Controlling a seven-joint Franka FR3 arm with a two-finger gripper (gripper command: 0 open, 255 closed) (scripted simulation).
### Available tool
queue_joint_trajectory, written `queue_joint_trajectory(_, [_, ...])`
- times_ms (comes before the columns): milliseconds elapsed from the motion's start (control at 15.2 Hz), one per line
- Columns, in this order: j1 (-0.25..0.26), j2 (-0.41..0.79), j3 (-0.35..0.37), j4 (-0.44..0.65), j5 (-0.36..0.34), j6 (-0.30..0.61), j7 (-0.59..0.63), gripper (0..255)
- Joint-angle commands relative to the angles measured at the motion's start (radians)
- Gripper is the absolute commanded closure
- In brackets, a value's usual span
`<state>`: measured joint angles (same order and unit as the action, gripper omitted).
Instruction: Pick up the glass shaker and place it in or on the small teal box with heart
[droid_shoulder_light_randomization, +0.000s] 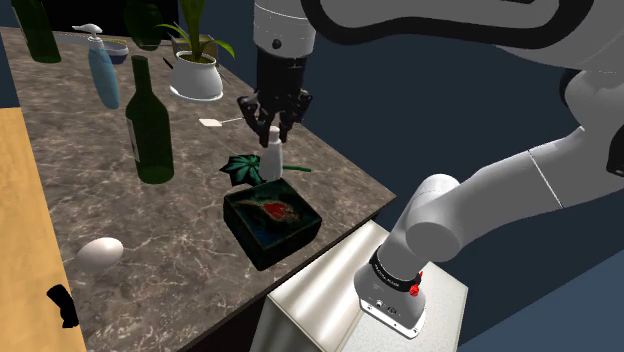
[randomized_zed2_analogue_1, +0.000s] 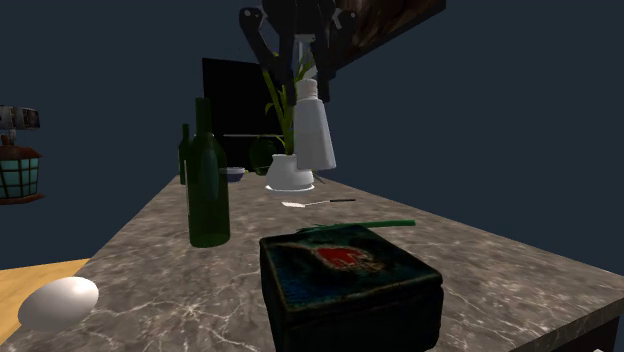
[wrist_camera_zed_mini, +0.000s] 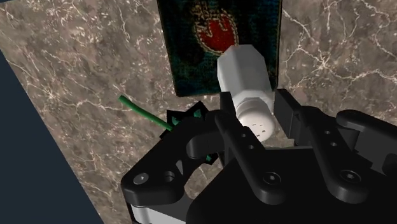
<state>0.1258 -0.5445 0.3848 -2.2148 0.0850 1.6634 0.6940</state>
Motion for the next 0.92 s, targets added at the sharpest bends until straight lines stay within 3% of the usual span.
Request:
queue_joint_trajectory(0, [0.009,-0.083,-0.036,-0.05,0.007,-0.032,-0.036,255])
queue_joint_trajectory(858, [0.024,-0.117,-0.025,-0.23,0.025,0.114,-0.037,255])
